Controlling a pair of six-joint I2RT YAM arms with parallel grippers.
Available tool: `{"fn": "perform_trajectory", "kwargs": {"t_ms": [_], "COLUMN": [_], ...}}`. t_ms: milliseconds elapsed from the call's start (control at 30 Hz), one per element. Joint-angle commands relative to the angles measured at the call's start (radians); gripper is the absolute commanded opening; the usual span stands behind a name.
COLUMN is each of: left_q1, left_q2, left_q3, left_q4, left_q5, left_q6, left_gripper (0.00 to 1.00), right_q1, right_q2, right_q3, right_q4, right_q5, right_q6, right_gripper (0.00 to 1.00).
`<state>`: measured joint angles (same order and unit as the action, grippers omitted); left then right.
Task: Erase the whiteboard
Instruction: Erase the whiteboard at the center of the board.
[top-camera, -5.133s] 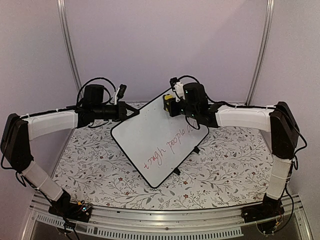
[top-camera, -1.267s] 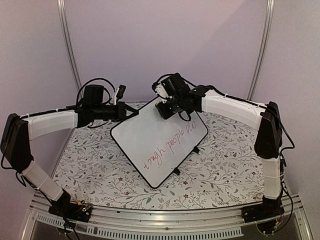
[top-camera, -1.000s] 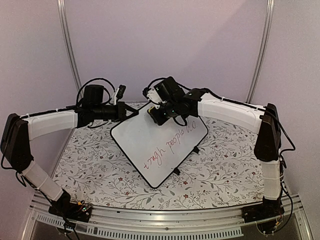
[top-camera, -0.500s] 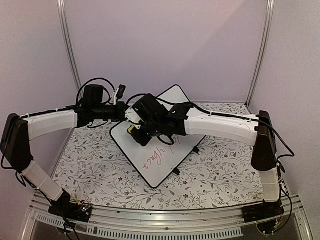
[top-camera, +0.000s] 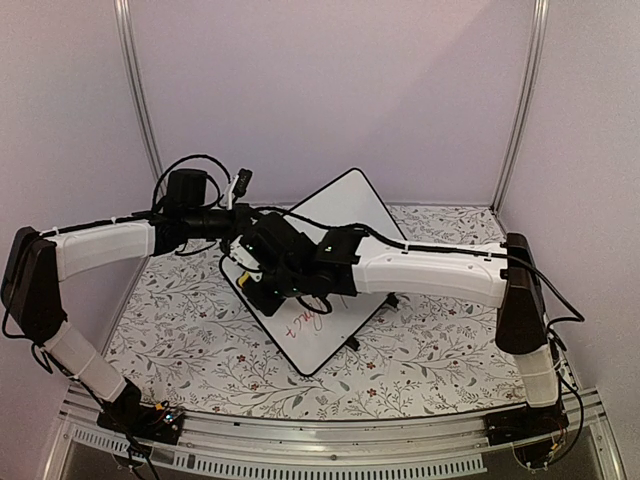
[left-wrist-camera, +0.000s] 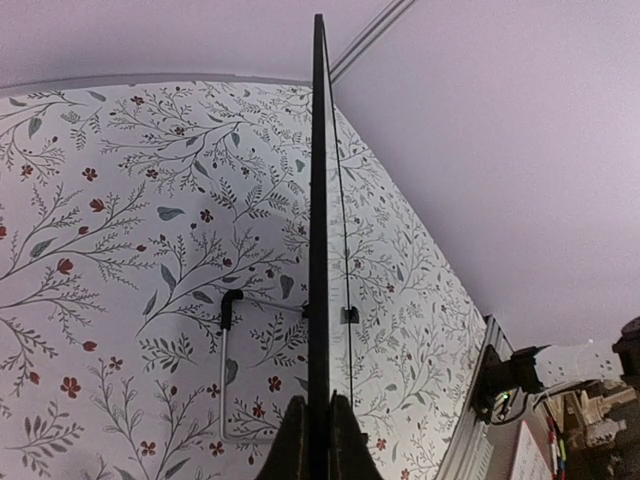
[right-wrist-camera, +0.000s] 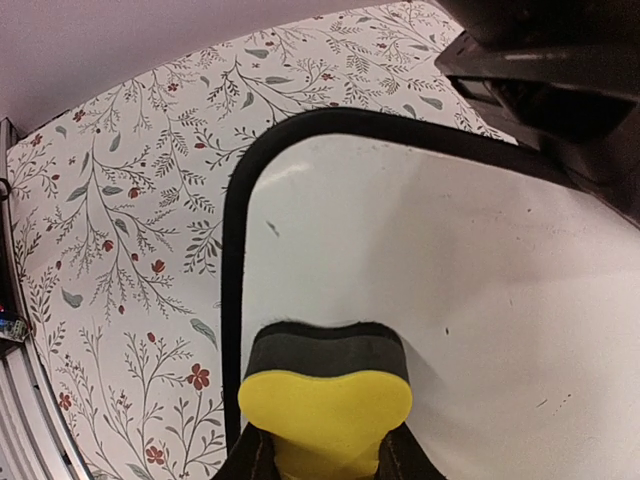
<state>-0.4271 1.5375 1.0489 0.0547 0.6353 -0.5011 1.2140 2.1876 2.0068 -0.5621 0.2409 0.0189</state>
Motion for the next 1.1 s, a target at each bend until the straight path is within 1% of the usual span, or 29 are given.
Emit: {"fn": "perform_trajectory", "kwargs": {"t_ms": [0,100,200,400,667,833,1067], "left_q1": [-0.007,-0.007,-0.007,-0.007,-0.007,-0.007,-0.006], "left_q2": [-0.025,-0.025,-0.026,-0.027,-0.024,-0.021,-0.015], "left_q3": [0.007,0.007,0.007,0.007,0.006,0.007,0.008], "left_q4": [0.06,0.06,0.06,0.06,0.06,0.06,0.06], "left_q5": [0.033,0.033,0.033,0.033,0.034,0.033,0.037], "left_q6": [0.01,0.01,0.011,0.011,0.012,0.012,0.012], "left_gripper": [0.0,0.0,0.0,0.0,0.0,0.0,0.0], "right_q1": [-0.014,-0.05,-0.089,-0.154,-0.242,-0.305,-0.378], "right_q2": [0.046,0.026,-0.011,-0.083,-0.146,-0.162,-0.172], "right_q3": [0.007,-0.014,-0.077,-0.205,-0.329,-0.383,-0.407], "right_q4": [-0.073,-0.097,-0.088,-0.023,0.065,0.114,0.168], "right_q5": [0.114,0.114,0.126,0.129,0.12,0.12,0.133], "right_q6": [0.061,0.095,0.113,0.094,0.073,0.058,0.037], "right_gripper": [0.0,0.0,0.0,0.0,0.0,0.0,0.0]}}
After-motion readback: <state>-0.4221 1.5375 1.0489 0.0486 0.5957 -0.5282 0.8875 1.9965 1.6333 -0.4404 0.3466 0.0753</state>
